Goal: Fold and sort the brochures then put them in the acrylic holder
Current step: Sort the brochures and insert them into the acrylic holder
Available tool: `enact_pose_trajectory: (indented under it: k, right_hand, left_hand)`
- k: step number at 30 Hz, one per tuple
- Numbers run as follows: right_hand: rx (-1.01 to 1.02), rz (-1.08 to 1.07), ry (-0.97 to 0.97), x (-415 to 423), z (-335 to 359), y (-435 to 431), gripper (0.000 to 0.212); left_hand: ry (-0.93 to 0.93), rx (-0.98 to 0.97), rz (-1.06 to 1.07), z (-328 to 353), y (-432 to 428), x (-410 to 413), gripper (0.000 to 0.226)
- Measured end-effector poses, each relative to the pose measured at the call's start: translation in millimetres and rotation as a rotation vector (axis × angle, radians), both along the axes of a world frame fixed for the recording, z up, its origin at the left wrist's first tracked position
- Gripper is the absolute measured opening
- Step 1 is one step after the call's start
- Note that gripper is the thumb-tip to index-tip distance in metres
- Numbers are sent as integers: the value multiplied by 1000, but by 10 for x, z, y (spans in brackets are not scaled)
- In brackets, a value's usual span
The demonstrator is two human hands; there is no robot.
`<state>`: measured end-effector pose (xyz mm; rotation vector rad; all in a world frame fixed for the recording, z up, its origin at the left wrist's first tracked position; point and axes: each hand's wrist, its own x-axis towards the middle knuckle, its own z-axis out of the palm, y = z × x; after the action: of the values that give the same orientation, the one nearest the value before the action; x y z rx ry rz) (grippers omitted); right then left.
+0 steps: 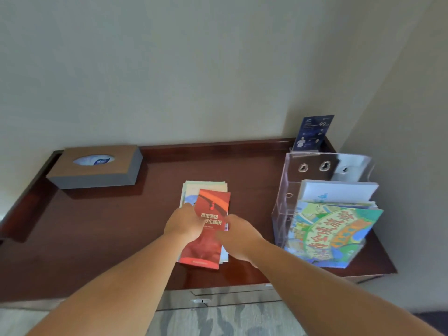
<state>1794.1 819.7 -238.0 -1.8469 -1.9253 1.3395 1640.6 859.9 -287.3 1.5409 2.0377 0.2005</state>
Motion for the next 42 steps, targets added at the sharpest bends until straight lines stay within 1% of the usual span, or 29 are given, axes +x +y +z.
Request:
enact_pose_trajectory:
  k: [3,6,9,11,13,14,15,17,20,21,24,27,31,35,38,40,42]
  right_hand:
    - [-110,-97,83,-182,-153,34,26]
    - [-192,-142,104,-240,-263,71,25]
    - [-242,-263,167,-202,-320,119,16]
    - [-264,-323,198,-155,-354,130,10]
    - [-267,-362,215,-112,-385,133,4]
    - [-262,-379,219,-95,-400,136,6]
    - [-254,-395,217,-81,-395,144,13]
    - [-212,-433,218,-37,-374,161,29]
    - [-74,-490,219,76,-272,188,47]
    - [-22,-496,218,118,-206,191,44]
    - [114,-473,221,267,-11,171,8]
    - [198,-441,274,465,211,104,17]
    - [279,-390,347,882,523,-24,17]
    - [409,-397,307,1429,725,-103,4]
    - [465,-412,283,1807,786,-150,8]
    - [490,-425,263,2009,785,-178,18]
    - [508,-436,217,2175,743,-212,17]
  left_hand:
    - [-123,4,51,-62,101,-82,44]
    - [-220,-41,121,-122,164,-98,48]
    - [-251,-76,129,-200,204,-126,57]
    - [-279,-67,136,-200,223,-127,50]
    - [-342,-52,149,-153,232,-120,36]
    - [-376,-51,142,-126,232,-119,32]
    - [-404,-61,122,-92,224,-118,28]
    - [-473,-78,98,6,187,-118,17]
    - [-571,-37,64,202,110,-118,14]
    - [-593,-17,48,280,73,-117,12]
    - [-690,35,5,501,-53,-101,12]
    - [-757,116,-2,731,-157,9,22]
    - [-811,231,-15,1020,-232,322,16]
    - [-768,301,-78,1184,-276,851,16]
    - [-753,336,-87,1183,-308,1273,18]
    - [-787,333,-68,1131,-341,1500,18]
    - [-794,325,-54,1061,-389,1692,15]
